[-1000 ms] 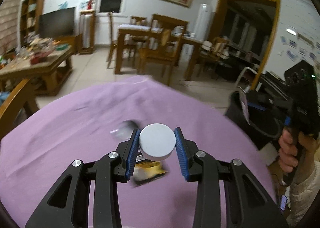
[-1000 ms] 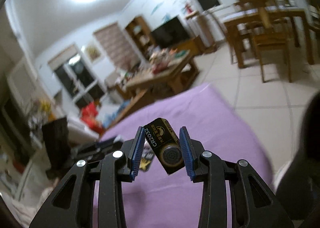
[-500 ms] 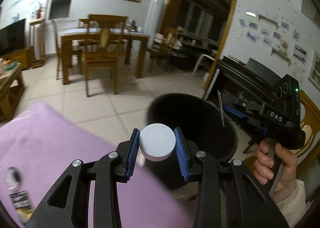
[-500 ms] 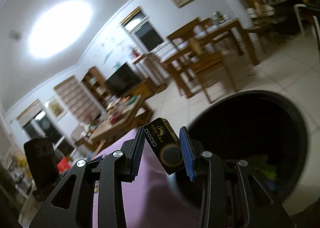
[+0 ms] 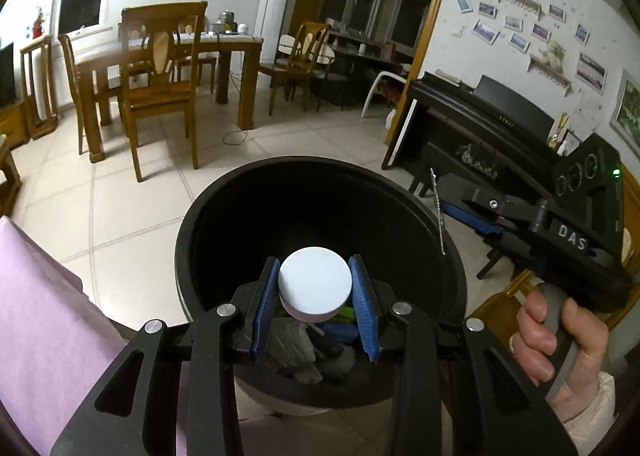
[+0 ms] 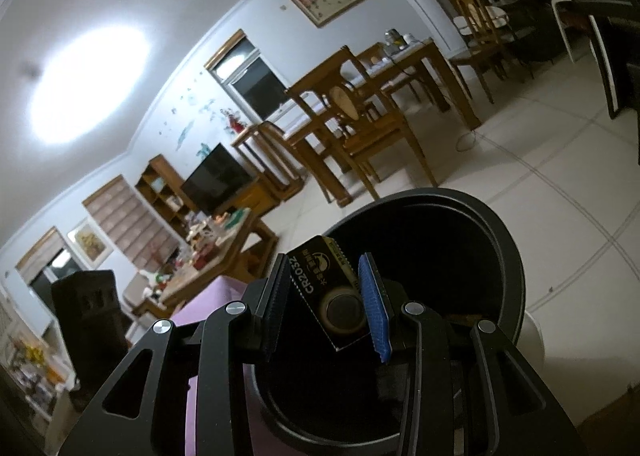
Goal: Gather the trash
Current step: 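Carry both items over the black bin and open both tools, then move both tools back over the table toward the remaining battery card and clear cap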
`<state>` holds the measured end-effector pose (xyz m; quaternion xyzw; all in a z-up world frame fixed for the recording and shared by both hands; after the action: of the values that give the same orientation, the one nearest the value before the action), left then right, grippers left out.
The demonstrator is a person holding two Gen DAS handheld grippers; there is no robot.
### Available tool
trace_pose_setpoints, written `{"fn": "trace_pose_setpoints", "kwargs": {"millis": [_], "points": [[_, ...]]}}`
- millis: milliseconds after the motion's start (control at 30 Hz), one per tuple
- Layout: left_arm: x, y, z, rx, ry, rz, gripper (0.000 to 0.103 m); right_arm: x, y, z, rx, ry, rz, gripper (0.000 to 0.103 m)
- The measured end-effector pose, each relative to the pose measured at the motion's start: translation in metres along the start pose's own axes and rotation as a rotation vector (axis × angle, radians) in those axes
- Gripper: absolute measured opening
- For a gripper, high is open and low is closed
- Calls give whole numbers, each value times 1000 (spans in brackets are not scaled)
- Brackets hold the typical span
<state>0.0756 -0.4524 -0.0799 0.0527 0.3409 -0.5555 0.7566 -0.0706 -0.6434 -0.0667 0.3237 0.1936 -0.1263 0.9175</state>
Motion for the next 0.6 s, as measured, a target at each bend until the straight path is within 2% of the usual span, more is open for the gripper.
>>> {"fn": "trace_pose_setpoints", "kwargs": {"millis": [33,67,100,133,167,267,433,500,600], "points": [[3,-2,2,2,6,5,39,2,1,-1,-3,6,0,40],[4,-2,2,4,13,11,51,7,6,0,-4,10,0,53],[3,-1,2,9,14,27,74,7,5,-1,0,5,-5,61],[-1,-1,5,20,-6,64,84,7,2,1,9,-8,-14,75],[-7,0,6,31,-30,89,92,5,1,3,19,-25,-15,77],[-19,3,7,54,-41,126,93,-4,6,-3,22,-35,-23,82],[-54,24,-2,37,-41,205,93,5,19,-6,9,-19,-33,84],[-72,34,-7,28,-47,245,94,9,32,-12,-9,-8,-29,85],[-111,60,-23,4,-48,345,95,18,55,-22,-46,16,-22,85]]}}
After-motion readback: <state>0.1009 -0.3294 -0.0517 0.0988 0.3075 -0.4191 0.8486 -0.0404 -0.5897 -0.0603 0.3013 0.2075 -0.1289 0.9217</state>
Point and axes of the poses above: each gripper's, at about its wrist camera, not at the fingertips, and x roughly the way its jaws point, y to its left, z to its top, the point moved 8 cm from there along x, roughly the way its jaws point, and after that the axes turned 11 degrees about -z, right-handed, at the moved point
